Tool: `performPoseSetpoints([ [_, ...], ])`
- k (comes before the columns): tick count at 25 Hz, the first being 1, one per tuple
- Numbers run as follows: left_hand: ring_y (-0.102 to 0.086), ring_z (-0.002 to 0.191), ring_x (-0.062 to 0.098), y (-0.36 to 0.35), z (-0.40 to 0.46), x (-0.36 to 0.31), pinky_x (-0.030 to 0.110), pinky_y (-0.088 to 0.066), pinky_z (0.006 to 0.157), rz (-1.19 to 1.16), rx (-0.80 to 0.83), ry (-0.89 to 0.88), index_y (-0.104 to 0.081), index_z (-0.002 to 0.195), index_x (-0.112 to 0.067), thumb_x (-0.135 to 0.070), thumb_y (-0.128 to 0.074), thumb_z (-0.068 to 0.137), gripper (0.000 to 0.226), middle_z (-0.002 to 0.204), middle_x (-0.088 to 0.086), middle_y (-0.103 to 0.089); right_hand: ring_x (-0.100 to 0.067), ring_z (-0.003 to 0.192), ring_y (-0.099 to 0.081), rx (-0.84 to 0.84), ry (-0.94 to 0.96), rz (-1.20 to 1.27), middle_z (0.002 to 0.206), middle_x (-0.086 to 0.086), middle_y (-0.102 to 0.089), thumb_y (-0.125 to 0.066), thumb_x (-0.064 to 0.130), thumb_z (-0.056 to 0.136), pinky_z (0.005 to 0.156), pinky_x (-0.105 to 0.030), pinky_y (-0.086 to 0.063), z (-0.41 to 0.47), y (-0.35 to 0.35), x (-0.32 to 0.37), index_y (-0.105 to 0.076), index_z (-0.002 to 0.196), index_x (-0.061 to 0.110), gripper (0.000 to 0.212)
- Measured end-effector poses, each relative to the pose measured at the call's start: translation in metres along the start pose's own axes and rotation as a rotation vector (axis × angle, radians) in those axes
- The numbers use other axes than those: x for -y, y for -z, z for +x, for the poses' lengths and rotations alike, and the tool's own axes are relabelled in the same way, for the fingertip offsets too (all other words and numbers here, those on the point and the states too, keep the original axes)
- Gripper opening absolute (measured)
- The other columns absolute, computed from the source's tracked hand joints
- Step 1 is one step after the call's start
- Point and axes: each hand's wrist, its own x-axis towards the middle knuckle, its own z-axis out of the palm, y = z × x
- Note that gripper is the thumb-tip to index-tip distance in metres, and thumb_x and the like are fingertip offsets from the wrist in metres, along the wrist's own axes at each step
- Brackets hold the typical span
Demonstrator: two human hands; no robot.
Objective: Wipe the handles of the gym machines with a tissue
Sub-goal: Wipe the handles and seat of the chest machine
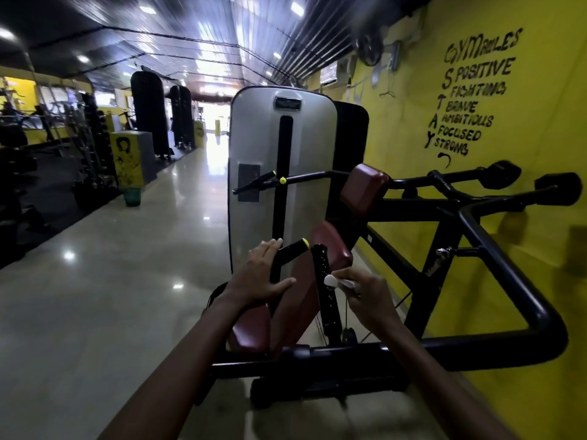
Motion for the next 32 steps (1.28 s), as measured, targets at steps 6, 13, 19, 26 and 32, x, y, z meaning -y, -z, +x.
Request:
performPoseSetpoints([
  [6,-0.022,0.144,0.026,-0.028,0.037,0.038,0.05,-0.017,0.117,0.003,0.075,-0.046,-0.015,0.152,-0.015,-0.078,-0.033,0.068,0.107,0.152,0.008,-0.032,-0.014,0.084,-0.069,-0.083,-0.052,-0.082,0.096,-0.003,-0.074,-0.066,-0.006,0.079,0.069,-0.009,-0.046,0.021,-0.019,-0.009,-0.072,0.101,0.01,0.028],
  [13,-0.028,0.142,0.024,-0.041,0.034,0.048,0.051,-0.017,0.117,0.021,0.101,-0.094,-0.006,0.153,-0.015,-0.078,-0.03,0.072,0.105,0.149,0.008,-0.037,-0.019,0.091,-0.069,-0.103,0.016,-0.16,0.101,-0.008,-0.072,-0.069,-0.007,0.076,0.079,-0.027,-0.056,0.056,-0.045,-0.014,-0.071,0.105,0.008,0.032],
  [19,-0.028,0.141,0.021,-0.04,0.026,0.048,0.057,-0.018,0.115,0.099,0.077,-0.159,0.0,0.152,-0.016,-0.074,-0.032,0.078,0.1,0.15,0.004,-0.033,-0.023,0.081,-0.07,-0.172,0.099,-0.22,0.091,-0.012,-0.072,-0.07,-0.004,0.078,0.068,-0.022,-0.053,0.074,-0.051,-0.014,-0.07,0.099,0.003,0.022],
  [26,-0.035,0.135,0.019,-0.04,0.023,0.045,0.049,-0.035,0.107,0.079,0.057,-0.174,-0.003,0.153,-0.016,-0.073,-0.037,0.081,0.098,0.153,0.001,-0.026,-0.028,0.079,-0.066,-0.074,0.09,-0.345,0.089,-0.011,-0.069,-0.064,0.0,0.082,0.061,-0.037,-0.055,0.088,-0.062,-0.03,-0.07,0.1,0.006,0.02],
  [32,-0.044,0.123,0.023,-0.045,0.023,0.044,0.044,-0.044,0.089,0.156,0.024,-0.13,0.0,0.153,-0.018,-0.079,-0.032,0.079,0.101,0.149,0.001,-0.03,-0.026,0.067,-0.061,0.026,0.203,-0.419,0.075,-0.005,-0.062,-0.069,-0.004,0.077,0.049,-0.032,-0.05,0.093,-0.067,-0.039,-0.074,0.083,0.009,0.015],
])
